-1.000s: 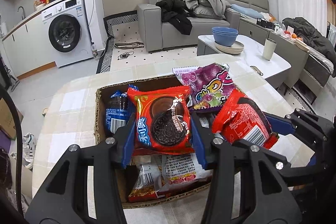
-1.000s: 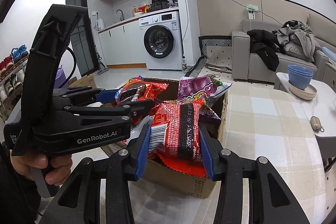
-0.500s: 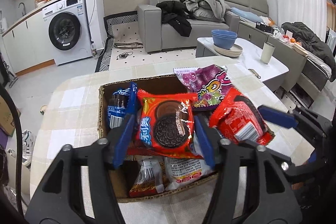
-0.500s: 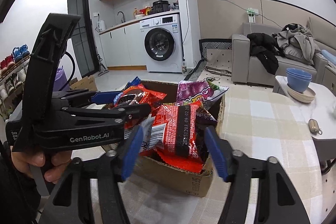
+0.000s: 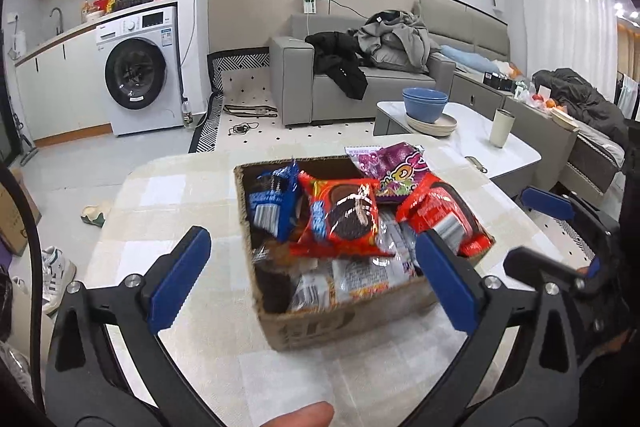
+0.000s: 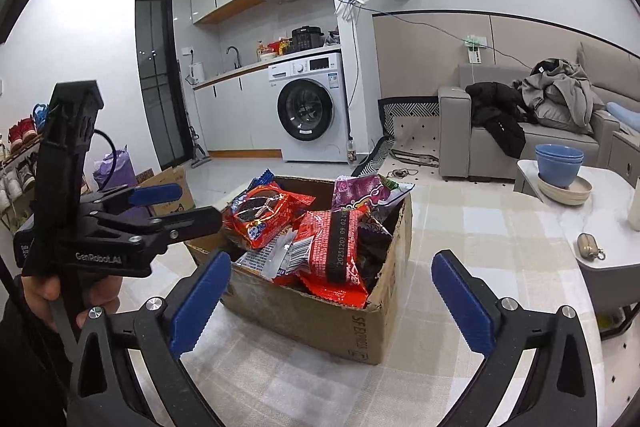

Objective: Organize snacks

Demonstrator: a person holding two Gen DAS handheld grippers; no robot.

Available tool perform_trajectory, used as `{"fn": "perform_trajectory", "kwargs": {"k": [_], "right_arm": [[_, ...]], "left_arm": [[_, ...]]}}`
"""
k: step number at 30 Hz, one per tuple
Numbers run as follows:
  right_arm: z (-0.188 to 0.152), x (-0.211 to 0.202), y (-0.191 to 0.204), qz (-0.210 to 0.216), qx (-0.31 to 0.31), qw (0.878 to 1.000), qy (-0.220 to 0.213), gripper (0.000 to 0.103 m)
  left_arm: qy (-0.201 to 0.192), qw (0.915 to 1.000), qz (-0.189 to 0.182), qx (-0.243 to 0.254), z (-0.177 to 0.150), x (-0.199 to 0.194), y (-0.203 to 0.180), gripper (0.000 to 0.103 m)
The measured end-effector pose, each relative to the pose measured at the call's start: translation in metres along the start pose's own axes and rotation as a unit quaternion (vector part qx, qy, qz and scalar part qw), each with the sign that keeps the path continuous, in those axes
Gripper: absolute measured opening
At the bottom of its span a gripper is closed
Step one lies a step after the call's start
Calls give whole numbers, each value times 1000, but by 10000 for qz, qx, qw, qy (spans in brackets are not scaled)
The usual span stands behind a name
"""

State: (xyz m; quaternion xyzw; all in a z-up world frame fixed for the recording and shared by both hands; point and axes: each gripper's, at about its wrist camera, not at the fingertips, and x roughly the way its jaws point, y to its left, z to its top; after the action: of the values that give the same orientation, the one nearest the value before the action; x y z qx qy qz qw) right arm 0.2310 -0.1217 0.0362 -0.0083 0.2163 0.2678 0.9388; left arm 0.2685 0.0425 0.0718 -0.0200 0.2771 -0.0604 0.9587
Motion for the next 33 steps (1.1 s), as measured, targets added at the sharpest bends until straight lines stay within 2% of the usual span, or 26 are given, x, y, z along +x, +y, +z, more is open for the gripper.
{"fn": "perform_trajectory", "kwargs": {"k": [7,13,20,25,33], "right_arm": [[-11,-15,9,94,-37,9996,-282,102],[-19,-25,12,181,-17,9990,-402,102],[-29,-30,10,188,54,9990,-409,102],[-35,-38,10,180,56,9984,-532,103],[-48,-49,13,122,-31,9977,-665,103]], "left_arm": [[-275,9996,89,41,-27,-31,5,102],[-337,9993,103,-84,-48,-47,13,102],[-253,9995,23,-165,-62,-51,20,102],[-291,9995,120,-86,-76,-50,19,102],[-538,9981,286,-77,-96,-57,18,102]]}}
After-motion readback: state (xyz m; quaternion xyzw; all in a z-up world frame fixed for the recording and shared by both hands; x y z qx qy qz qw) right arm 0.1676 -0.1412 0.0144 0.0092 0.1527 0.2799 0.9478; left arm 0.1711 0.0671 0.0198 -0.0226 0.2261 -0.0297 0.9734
